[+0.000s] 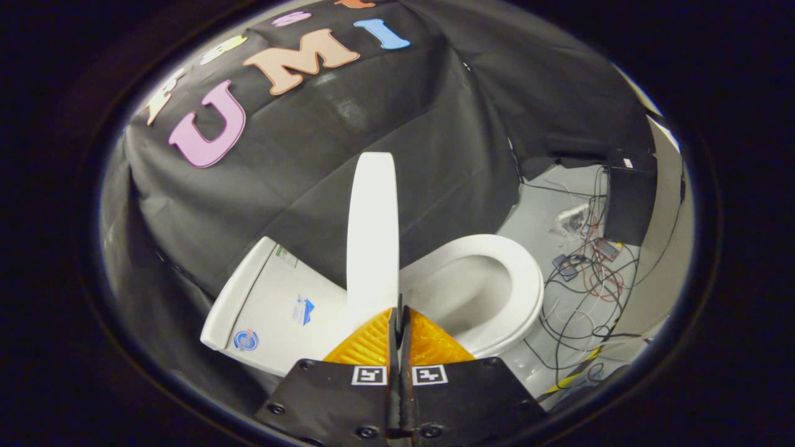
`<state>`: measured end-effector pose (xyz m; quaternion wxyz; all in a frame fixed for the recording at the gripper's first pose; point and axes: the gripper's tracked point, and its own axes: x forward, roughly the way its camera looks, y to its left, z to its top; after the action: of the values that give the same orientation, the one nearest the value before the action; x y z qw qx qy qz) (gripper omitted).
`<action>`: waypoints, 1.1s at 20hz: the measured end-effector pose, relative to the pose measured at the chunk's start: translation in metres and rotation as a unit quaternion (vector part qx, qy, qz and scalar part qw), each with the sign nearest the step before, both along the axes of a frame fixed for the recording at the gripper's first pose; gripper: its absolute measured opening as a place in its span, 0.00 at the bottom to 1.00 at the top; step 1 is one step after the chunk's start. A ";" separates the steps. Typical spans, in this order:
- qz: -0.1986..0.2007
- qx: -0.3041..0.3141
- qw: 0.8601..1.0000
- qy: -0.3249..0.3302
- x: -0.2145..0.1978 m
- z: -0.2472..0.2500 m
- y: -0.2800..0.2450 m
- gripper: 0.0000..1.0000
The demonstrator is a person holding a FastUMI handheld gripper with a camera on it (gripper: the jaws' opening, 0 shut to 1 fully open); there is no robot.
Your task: Open the toilet lid.
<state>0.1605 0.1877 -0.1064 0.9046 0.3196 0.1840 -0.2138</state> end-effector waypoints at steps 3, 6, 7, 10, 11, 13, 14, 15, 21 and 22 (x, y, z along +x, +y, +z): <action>0.012 -0.016 1.000 0.006 0.004 0.008 0.009 0.01; 0.026 -0.028 0.999 0.004 0.009 0.016 0.018 0.00; 0.029 -0.027 0.999 0.000 0.012 0.019 0.021 0.01; 0.040 -0.039 0.998 0.000 0.016 0.027 0.030 0.01; 0.045 -0.048 0.998 0.004 0.018 0.028 0.033 0.00; 0.057 -0.062 0.996 0.007 0.023 0.034 0.041 0.00; 0.064 -0.069 0.996 0.008 0.026 0.037 0.046 0.01; 0.069 -0.078 0.995 0.011 0.028 0.039 0.051 0.01; 0.094 -0.102 0.990 0.015 0.040 0.052 0.076 0.00; 0.097 -0.103 0.990 0.014 0.042 0.053 0.079 0.00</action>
<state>0.2028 0.2668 -0.0531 0.9464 0.2028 0.2033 -0.1475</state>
